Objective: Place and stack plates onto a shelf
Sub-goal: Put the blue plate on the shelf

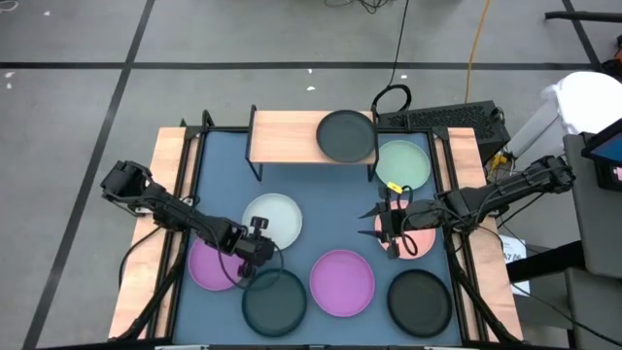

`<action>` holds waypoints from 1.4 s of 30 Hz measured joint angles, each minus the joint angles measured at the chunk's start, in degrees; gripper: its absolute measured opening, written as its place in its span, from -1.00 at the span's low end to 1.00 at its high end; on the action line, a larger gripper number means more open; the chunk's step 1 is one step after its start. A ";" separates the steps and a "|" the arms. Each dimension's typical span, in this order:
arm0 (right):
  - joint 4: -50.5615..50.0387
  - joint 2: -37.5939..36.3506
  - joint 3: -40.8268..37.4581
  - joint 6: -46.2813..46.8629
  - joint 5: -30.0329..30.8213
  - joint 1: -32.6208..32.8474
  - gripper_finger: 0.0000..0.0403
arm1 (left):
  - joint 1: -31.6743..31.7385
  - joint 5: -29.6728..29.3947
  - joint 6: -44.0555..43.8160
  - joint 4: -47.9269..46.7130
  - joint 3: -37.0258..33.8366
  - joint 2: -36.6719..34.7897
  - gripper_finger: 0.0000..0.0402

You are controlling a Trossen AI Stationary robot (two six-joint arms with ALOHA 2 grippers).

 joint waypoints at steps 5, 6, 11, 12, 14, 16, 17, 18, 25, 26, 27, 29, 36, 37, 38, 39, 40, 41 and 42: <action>0.00 0.00 0.00 0.02 0.02 0.00 -0.24 | 0.02 -1.62 2.23 -1.27 1.31 0.04 -0.93; 0.00 0.00 0.00 0.02 0.02 0.00 -0.24 | 0.02 -1.87 2.53 -1.34 1.70 0.04 -0.94; 0.00 0.00 -0.02 0.04 0.03 0.00 -0.24 | 0.49 -1.82 5.09 -1.57 4.04 0.09 -0.95; 0.00 0.00 -0.02 0.02 0.04 0.00 -0.24 | 0.62 -1.72 5.66 -2.04 4.75 0.09 -0.95; -0.02 0.00 -0.02 0.04 0.04 0.00 -0.24 | 0.84 -1.75 6.72 -3.79 6.44 0.09 -0.95; -0.58 -0.02 -0.02 0.04 0.04 0.00 -0.24 | 1.11 -1.82 7.87 -5.93 8.42 0.09 -0.95; -1.22 -0.05 -0.02 0.06 0.04 0.00 -0.24 | 1.17 -1.82 8.25 -6.92 9.45 0.09 -0.95; -1.93 -0.13 -0.02 0.16 0.02 0.00 -0.24 | 1.26 -1.88 8.70 -8.08 10.62 0.09 -0.95; -5.94 -0.25 -0.05 1.74 0.04 0.00 -0.24 | 1.42 -2.04 12.74 -12.01 18.00 0.09 -0.95; -6.13 -0.26 -0.05 1.73 0.04 0.01 -0.24 | 1.42 -2.04 13.57 -12.41 19.05 0.09 -0.95; -6.31 -0.26 -0.05 1.73 0.04 0.00 -0.24 | 1.42 -2.04 14.14 -13.02 20.18 0.09 -0.95; -6.62 -0.26 -0.05 1.73 0.04 0.00 -0.24 | 1.42 -2.14 15.19 -14.31 22.34 0.09 -0.95; -7.04 -0.26 -0.05 1.75 0.04 0.01 -0.24 | 1.42 -2.26 18.51 -20.94 30.59 0.09 -0.95; -7.26 -0.26 -0.05 1.75 0.04 0.00 -0.24 | 1.42 -2.26 18.97 -21.99 31.81 0.09 -0.95; -7.44 -0.26 -0.05 1.75 0.04 0.00 -0.24 | 1.42 -2.30 19.45 -22.98 32.95 0.09 -0.95; -7.53 -0.26 -0.05 1.75 0.04 0.00 -0.24 | 1.42 -2.49 19.82 -23.69 33.96 0.05 -0.95; -7.54 -0.26 -0.05 1.75 0.04 0.00 -0.24 | 1.42 -3.01 20.36 -24.39 34.96 0.04 -0.95; -7.57 -0.26 -0.05 1.75 0.04 0.00 -0.24 | 1.42 -3.59 20.95 -25.09 35.90 0.04 -0.95; -7.61 -0.26 -0.05 1.70 0.04 0.01 -0.24 | 1.42 -3.93 21.43 -25.82 36.77 0.04 -0.95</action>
